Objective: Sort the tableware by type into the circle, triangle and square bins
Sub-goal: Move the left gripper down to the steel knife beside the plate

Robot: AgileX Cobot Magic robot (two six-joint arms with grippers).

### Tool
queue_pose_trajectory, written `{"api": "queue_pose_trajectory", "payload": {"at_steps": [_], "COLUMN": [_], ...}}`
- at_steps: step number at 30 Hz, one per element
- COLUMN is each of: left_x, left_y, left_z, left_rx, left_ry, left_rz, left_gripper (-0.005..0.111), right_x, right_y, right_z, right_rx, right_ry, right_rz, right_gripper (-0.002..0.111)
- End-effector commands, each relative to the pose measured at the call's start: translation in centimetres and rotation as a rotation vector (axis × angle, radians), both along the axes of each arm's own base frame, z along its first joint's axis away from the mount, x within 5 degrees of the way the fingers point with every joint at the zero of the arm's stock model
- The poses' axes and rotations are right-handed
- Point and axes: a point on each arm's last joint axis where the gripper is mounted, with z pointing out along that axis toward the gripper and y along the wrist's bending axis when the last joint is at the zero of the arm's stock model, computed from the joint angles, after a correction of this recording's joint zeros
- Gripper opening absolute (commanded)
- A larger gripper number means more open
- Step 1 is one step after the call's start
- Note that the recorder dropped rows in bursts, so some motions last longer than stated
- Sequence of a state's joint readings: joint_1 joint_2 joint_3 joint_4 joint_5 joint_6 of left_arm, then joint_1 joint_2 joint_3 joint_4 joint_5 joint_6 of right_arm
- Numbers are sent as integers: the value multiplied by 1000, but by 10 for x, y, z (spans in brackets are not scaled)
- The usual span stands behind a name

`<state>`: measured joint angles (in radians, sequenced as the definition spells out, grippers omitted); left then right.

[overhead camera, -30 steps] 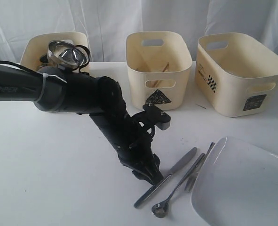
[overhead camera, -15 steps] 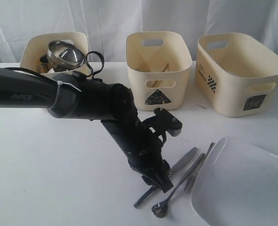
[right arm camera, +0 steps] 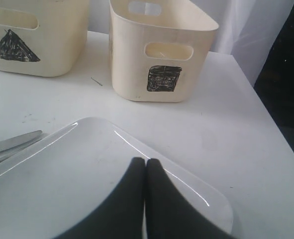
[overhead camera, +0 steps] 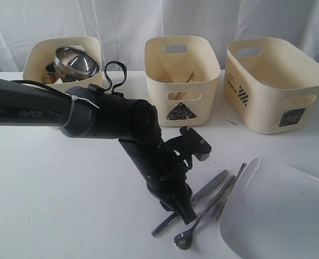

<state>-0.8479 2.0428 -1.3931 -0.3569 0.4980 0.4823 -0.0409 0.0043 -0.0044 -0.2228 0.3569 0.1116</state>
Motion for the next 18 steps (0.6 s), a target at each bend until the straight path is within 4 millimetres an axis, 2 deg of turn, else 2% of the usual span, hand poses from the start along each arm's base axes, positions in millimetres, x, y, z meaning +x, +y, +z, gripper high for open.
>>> {"api": "queue_pose_trajectory", "payload": {"at_steps": [1,18], "left_x": [-4,-4], "left_y": [4,9], "left_z": [-7,-9], "left_rx": [56,116], "left_ry": [31,17], "left_rz": [-19,-51], "left_gripper": [45,45], "right_x": [0,0], "right_y": [0,0], "right_z": [-1,-1], "right_rx": [-6,-6], "right_ry": [-4,-4], "right_rz": [0,0], "right_gripper": [0,0]}}
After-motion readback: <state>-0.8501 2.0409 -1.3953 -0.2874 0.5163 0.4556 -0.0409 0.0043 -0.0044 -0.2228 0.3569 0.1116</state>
